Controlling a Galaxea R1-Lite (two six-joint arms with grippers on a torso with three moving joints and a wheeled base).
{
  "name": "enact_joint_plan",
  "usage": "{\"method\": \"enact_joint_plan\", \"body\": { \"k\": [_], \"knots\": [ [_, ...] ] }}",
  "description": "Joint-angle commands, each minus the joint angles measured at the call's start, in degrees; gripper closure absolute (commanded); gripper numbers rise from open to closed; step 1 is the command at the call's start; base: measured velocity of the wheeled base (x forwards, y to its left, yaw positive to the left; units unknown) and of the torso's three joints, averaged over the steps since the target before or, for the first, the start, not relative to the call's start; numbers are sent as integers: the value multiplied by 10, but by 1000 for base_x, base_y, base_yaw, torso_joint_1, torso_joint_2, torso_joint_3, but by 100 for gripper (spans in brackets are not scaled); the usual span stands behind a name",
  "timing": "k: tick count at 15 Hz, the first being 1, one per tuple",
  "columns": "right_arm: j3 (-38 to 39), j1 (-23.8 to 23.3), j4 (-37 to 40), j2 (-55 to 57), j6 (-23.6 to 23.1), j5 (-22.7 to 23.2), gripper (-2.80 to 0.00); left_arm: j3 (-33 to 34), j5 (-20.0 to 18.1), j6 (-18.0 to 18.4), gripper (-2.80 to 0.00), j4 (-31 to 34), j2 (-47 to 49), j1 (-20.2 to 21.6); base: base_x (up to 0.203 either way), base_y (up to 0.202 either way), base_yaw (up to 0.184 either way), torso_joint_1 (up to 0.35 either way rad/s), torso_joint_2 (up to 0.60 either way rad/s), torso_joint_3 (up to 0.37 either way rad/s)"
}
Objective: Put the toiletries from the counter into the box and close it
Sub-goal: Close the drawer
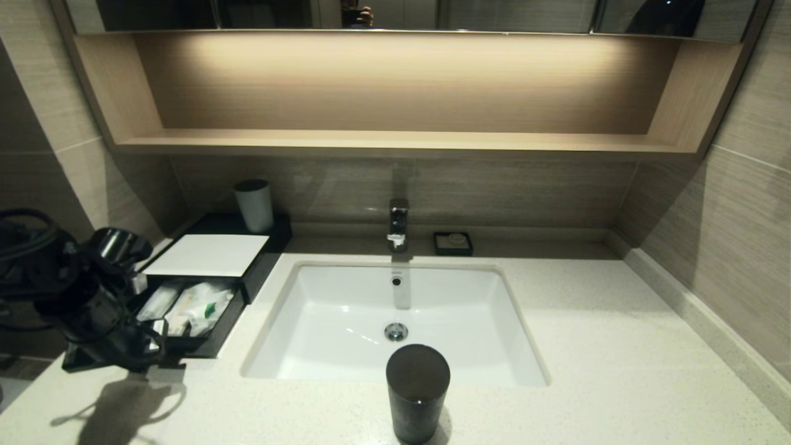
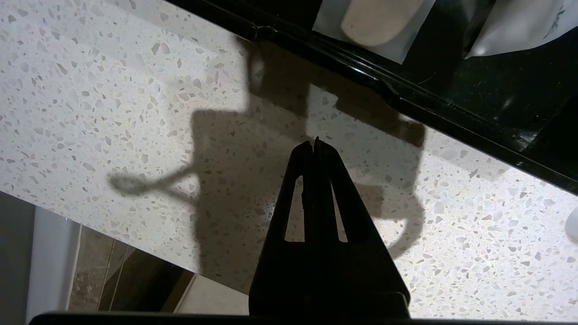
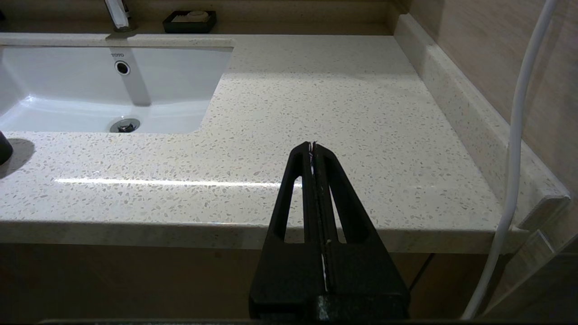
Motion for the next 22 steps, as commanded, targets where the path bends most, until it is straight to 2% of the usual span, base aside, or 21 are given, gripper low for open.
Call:
{"method": "enact_joint_plan", "body": {
  "k": [1, 3, 10, 13, 22],
  "knots": [
    [1, 0, 0, 0, 0, 0, 0, -1, 0, -1, 0, -4, 5, -1, 0, 0, 0, 0, 0, 0],
    [0, 0, 0, 0, 0, 0, 0, 3, 0, -2, 0, -33, 8, -1, 0, 0, 0, 0, 0, 0],
    [0, 0, 0, 0, 0, 0, 0, -3, -1, -4, 0, -42, 14, -2, 0, 0, 0, 0, 0, 0],
    [1, 0, 0, 0, 0, 0, 0, 0, -1, -5, 0, -76, 14, -2, 0, 0, 0, 0, 0, 0],
    [1, 0, 0, 0, 0, 0, 0, 3, -1, -9, 0, -123, 33, -3, 0, 0, 0, 0, 0, 0]
  ]
}}
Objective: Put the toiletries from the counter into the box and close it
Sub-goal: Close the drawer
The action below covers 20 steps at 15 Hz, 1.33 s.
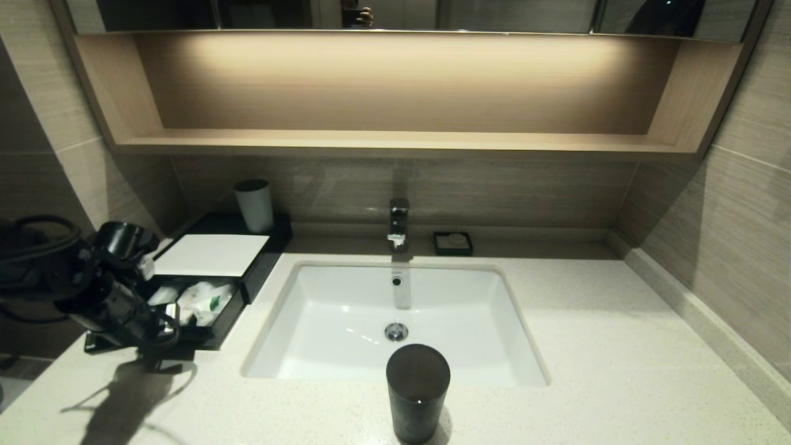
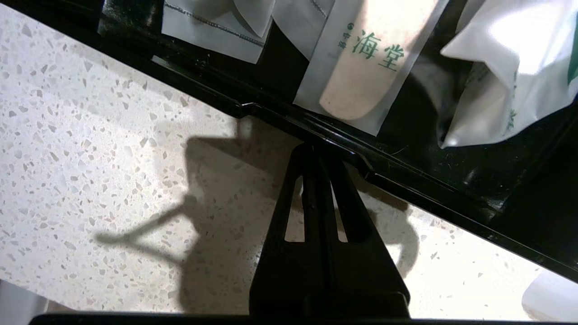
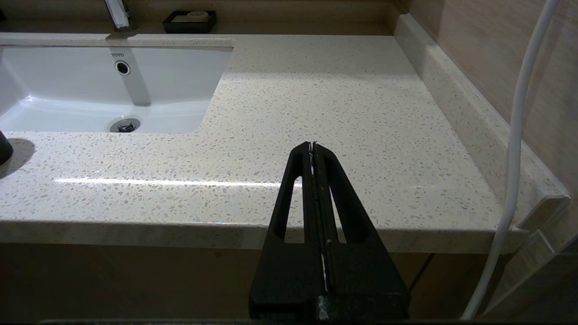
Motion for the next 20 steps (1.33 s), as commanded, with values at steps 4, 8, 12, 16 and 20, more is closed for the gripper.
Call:
{"method": "enact_joint_plan", "body": {
  "k": [4, 8, 12, 16, 20],
  "knots": [
    [1, 0, 0, 0, 0, 0, 0, -1, 1, -17, 0, -29, 6, -12, 0, 0, 0, 0, 0, 0],
    [1, 0, 0, 0, 0, 0, 0, -2, 1, -21, 0, -50, 9, -18, 0, 0, 0, 0, 0, 0],
    [0, 0, 0, 0, 0, 0, 0, -4, 1, -22, 0, -66, 13, -23, 0, 0, 0, 0, 0, 0],
    [1, 0, 0, 0, 0, 0, 0, -4, 1, -27, 0, -89, 23, -24, 0, 0, 0, 0, 0, 0],
    [1, 0, 0, 0, 0, 0, 0, -6, 1, -30, 0, -115, 24, -25, 0, 0, 0, 0, 0, 0]
  ]
}}
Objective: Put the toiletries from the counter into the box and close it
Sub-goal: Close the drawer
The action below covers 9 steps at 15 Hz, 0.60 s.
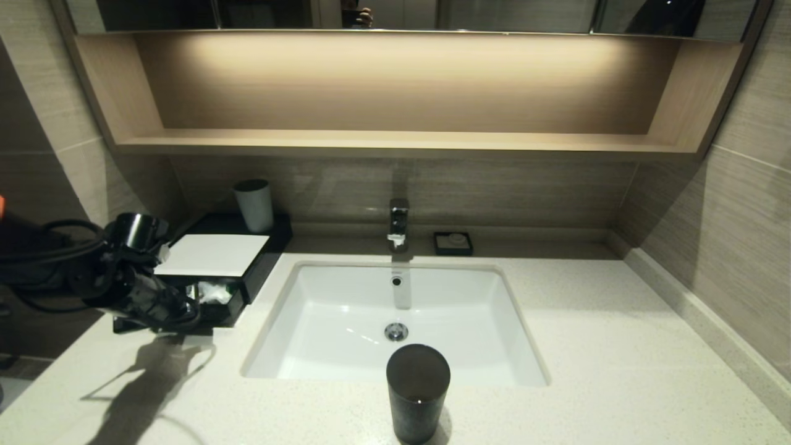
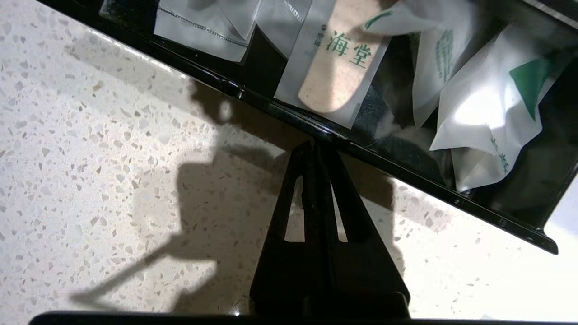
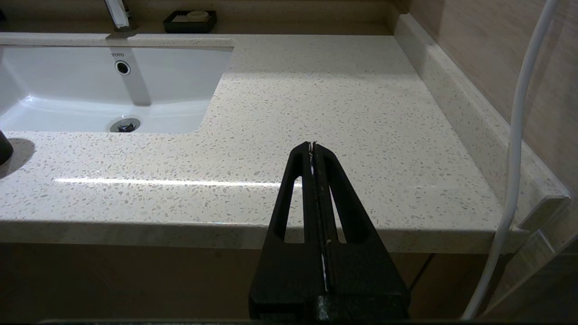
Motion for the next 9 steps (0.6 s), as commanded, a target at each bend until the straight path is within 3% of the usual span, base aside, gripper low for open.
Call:
{"method": "enact_joint_plan", "body": {
  "k": [1, 9],
  "knots": [
    [0, 0, 0, 0, 0, 0, 0, -2, 0, -1, 0, -5, 1, -2, 0, 0, 0, 0, 0, 0],
    [1, 0, 0, 0, 0, 0, 0, -2, 1, -13, 0, -47, 10, -16, 0, 0, 0, 0, 0, 0]
  ]
}}
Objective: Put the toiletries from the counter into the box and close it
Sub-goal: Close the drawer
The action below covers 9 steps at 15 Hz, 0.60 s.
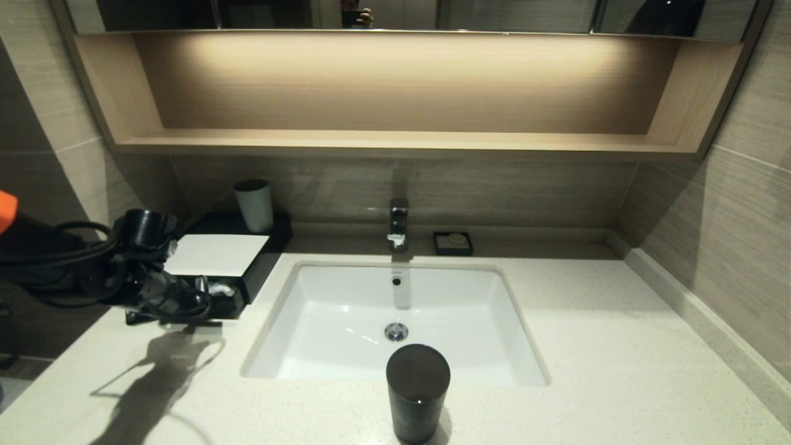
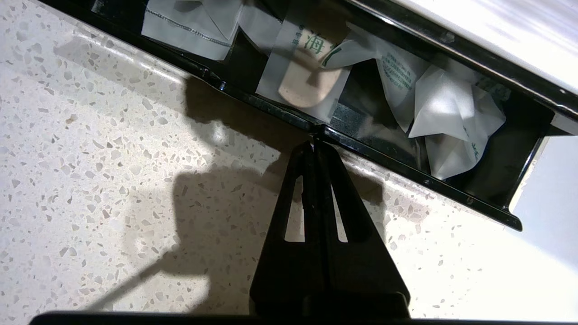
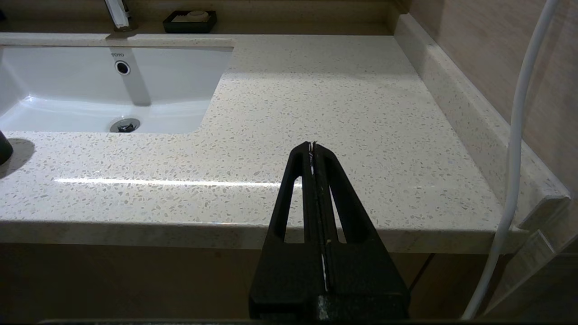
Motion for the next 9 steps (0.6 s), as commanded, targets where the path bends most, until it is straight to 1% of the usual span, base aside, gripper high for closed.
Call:
{"method": "enact_joint_plan", "body": {
  "k": [1, 9],
  "knots": [
    [1, 0, 0, 0, 0, 0, 0, 0, 1, -1, 0, -9, 3, 0, 0, 0, 0, 0, 0, 0],
    [0, 0, 0, 0, 0, 0, 0, 1, 1, -3, 0, -53, 7, 0, 0, 0, 0, 0, 0, 0]
  ]
}}
